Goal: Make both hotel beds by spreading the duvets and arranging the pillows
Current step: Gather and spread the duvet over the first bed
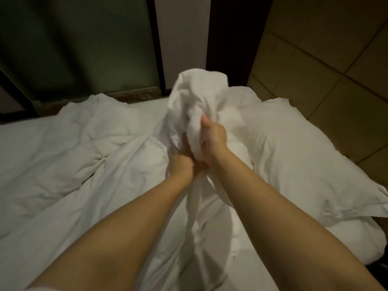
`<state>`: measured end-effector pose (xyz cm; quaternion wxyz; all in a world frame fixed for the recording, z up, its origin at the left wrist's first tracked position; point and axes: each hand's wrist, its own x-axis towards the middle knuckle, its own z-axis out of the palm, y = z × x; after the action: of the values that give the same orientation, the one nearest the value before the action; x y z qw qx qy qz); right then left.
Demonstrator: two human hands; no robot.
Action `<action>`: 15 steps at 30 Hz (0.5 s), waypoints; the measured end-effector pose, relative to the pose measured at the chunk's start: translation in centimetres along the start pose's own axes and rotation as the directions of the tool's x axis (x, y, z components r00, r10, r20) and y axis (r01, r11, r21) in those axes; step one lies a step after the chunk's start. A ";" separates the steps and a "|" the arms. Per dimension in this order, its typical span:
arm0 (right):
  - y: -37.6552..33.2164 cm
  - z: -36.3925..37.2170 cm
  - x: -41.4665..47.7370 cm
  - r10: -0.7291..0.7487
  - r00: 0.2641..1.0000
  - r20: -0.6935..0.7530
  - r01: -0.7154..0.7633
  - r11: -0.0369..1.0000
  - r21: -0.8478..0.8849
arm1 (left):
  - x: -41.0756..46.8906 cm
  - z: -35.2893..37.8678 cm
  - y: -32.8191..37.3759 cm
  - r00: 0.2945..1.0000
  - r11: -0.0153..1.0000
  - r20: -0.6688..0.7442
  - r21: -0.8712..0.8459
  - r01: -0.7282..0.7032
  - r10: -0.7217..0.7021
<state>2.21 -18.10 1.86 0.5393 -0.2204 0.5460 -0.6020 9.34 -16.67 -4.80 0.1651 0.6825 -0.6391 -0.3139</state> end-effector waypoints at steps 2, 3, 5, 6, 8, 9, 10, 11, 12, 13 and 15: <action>-0.6 2.7 -1.0 -0.039 0.988 0.146 0.039 0.999 0.004 | 0.9 -2.8 -0.2 0.987 0.983 -0.153 -0.185 0.021 -0.049; -1.0 3.3 -1.3 -0.051 0.974 0.222 0.052 0.999 -0.001 | 1.5 -4.7 -0.4 0.973 0.977 -0.225 -0.212 0.001 -0.050; -1.2 3.3 -0.7 -0.179 0.938 0.297 0.219 0.970 -0.108 | 3.5 -8.8 -1.4 0.938 0.967 -0.336 -0.255 -0.010 -0.079; -0.7 2.6 0.0 -0.236 0.908 0.346 0.342 0.894 -0.288 | 4.3 -11.1 -1.9 0.909 0.958 -0.397 -0.286 0.008 -0.126; 2.0 0.9 1.4 -0.225 0.895 0.386 0.441 0.585 -0.681 | 6.1 -16.1 -2.8 0.840 0.938 -0.501 -0.346 0.028 -0.210; 3.4 0.3 1.3 -0.186 0.925 0.332 0.380 0.499 -0.779 | 6.5 -18.7 -3.3 0.804 0.931 -0.542 -0.364 0.036 -0.243; 5.1 -0.1 1.2 -0.108 0.956 0.273 0.288 0.530 -0.797 | 6.9 -21.3 -3.9 0.769 0.923 -0.575 -0.381 0.050 -0.279; 6.2 -0.2 0.5 -0.022 0.965 0.262 0.223 0.597 -0.771 | 7.2 -23.8 -4.8 0.735 0.911 -0.598 -0.406 0.067 -0.321; 7.4 0.4 0.3 0.049 0.953 0.299 0.190 0.670 -0.717 | 7.4 -25.9 -5.7 0.701 0.892 -0.608 -0.443 0.092 -0.374; 7.7 1.6 -0.4 0.081 0.927 0.366 0.197 0.725 -0.660 | 7.6 -27.6 -6.6 0.666 0.868 -0.607 -0.480 0.128 -0.434; 7.4 5.1 -1.0 0.082 0.884 0.461 0.197 0.829 -0.524 | 7.4 -29.0 -7.6 0.651 0.878 -0.602 -0.411 0.245 -0.463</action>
<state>9.94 -18.03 -2.84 0.5472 -0.5219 0.5447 -0.3626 33.63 -27.99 10.56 0.4225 0.8290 -0.3308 -0.1574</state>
